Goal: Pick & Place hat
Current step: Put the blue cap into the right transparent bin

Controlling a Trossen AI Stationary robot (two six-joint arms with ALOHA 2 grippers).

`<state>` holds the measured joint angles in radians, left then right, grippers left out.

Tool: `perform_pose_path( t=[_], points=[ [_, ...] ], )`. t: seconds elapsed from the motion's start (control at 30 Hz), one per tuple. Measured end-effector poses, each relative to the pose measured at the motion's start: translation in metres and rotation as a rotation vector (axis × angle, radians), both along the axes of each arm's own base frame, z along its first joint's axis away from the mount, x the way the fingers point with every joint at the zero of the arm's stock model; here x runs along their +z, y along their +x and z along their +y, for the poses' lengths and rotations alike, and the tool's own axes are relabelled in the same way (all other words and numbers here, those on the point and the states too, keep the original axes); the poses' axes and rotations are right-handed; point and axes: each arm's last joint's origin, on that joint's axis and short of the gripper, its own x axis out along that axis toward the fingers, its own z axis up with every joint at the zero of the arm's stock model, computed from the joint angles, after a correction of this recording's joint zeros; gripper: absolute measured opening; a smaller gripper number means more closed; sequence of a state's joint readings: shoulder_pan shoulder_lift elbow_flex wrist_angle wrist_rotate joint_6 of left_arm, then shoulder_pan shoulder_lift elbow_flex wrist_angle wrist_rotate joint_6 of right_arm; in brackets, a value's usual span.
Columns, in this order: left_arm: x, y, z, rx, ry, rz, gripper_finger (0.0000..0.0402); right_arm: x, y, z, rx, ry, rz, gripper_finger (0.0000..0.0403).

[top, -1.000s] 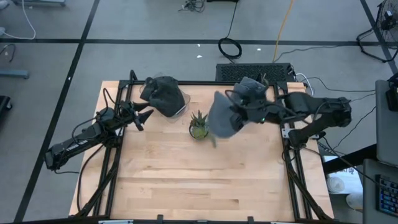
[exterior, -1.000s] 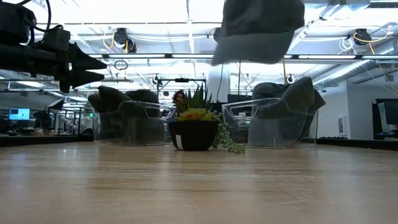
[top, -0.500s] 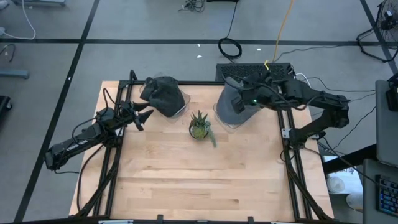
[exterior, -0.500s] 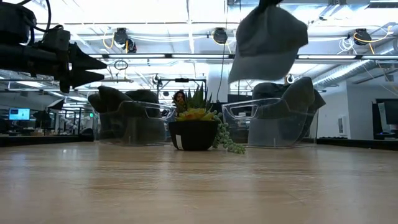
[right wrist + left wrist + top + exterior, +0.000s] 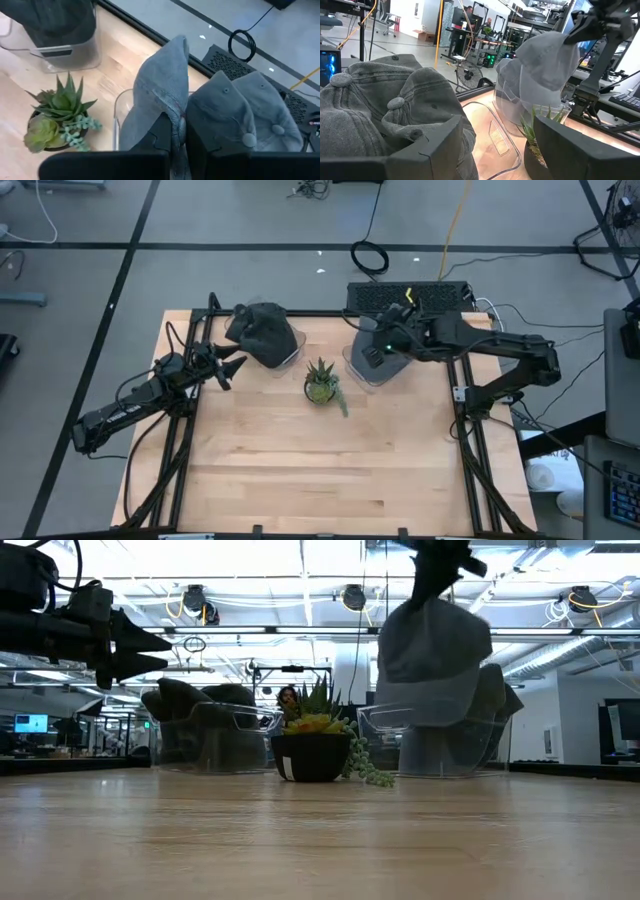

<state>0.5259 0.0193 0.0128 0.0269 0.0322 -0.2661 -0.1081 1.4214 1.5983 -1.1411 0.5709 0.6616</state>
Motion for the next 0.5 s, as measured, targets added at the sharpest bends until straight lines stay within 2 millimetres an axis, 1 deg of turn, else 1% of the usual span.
perform_pose_path(
  t=[0.23, 0.5],
  points=[
    [0.000, 0.000, 0.000, 0.000, 0.000, 0.000, 0.0253, -0.029, 0.005, -0.010, -0.016, 0.045, 0.019, 0.0015],
    [0.000, 0.000, 0.000, 0.000, 0.000, 0.000, 0.0253, -0.051, 0.007, -0.013, -0.024, 0.051, 0.034, 0.0015]
  ],
)
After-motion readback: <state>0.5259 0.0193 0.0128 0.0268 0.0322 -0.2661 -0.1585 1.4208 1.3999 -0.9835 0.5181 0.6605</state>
